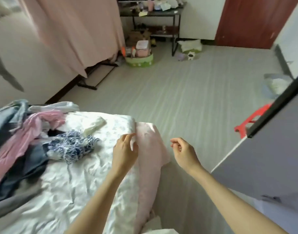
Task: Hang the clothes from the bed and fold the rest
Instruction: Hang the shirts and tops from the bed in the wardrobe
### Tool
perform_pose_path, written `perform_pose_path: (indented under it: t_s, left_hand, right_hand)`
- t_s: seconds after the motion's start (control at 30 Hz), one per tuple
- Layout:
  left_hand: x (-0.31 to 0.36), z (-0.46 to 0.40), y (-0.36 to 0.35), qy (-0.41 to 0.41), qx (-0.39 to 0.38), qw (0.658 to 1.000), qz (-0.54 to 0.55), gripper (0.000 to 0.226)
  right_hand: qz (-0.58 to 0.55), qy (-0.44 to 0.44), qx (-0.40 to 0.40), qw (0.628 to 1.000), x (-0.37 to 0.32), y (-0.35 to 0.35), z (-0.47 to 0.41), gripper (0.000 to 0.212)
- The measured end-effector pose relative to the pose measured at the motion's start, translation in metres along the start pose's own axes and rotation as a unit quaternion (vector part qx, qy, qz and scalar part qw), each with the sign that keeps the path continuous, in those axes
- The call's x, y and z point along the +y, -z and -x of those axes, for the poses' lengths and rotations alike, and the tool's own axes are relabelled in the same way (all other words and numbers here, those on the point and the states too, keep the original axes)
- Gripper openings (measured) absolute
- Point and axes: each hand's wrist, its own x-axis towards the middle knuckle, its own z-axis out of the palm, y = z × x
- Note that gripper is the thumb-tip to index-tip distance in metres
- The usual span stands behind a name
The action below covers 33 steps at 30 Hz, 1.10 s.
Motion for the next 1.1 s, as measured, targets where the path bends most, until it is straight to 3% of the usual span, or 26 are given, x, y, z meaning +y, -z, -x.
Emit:
perform_pose_path:
  t_s: [0.17,0.33,0.47,0.6,0.67,0.73,0.83,0.9,0.93,1.0,1.1]
  left_hand:
    - [-0.143,-0.015,0.065,0.154,0.036,0.987,-0.030,0.037]
    - [-0.276,-0.048,0.090,0.250,-0.043,0.964,-0.079,0.043]
    - [-0.368,-0.097,0.073,0.265,-0.129,0.947,-0.128,0.061]
    - [-0.425,-0.126,0.034,0.259,-0.243,0.907,-0.226,0.090]
    - [-0.448,-0.139,0.016,0.259,-0.259,0.885,-0.287,0.091]
    - [-0.462,-0.148,0.005,0.281,-0.249,0.881,-0.289,0.072]
    - [-0.459,-0.160,-0.003,0.339,-0.187,0.914,-0.124,0.048]
    - [-0.437,-0.159,0.005,0.342,-0.113,0.933,0.010,0.037]
    - [-0.422,-0.156,0.013,0.332,-0.086,0.936,0.072,0.032]
    - [-0.386,-0.143,0.029,0.288,-0.080,0.934,0.193,0.028]
    - [-0.319,-0.107,0.045,0.220,-0.177,0.915,0.289,0.028]
  right_hand:
    - [0.024,0.031,-0.163,0.986,-0.063,-0.140,-0.054,0.026]
    - [0.088,0.007,-0.279,0.956,-0.094,-0.256,-0.102,0.030]
    - [0.119,-0.014,-0.319,0.940,-0.095,-0.330,-0.144,0.032]
    - [0.124,-0.047,-0.312,0.941,-0.080,-0.357,-0.165,0.032]
    - [0.123,-0.075,-0.303,0.942,-0.068,-0.361,-0.172,0.032]
    - [0.127,-0.093,-0.299,0.941,-0.059,-0.359,-0.175,0.032]
    - [0.095,-0.139,-0.286,0.943,-0.053,-0.355,-0.180,0.025]
    - [-0.020,-0.223,-0.250,0.942,-0.054,-0.353,-0.181,0.013]
    - [-0.093,-0.281,-0.237,0.925,-0.058,-0.350,-0.182,0.011]
    - [-0.219,-0.377,-0.249,0.865,-0.068,-0.347,-0.181,0.026]
    - [-0.312,-0.423,-0.328,0.785,-0.084,-0.345,-0.176,0.054]
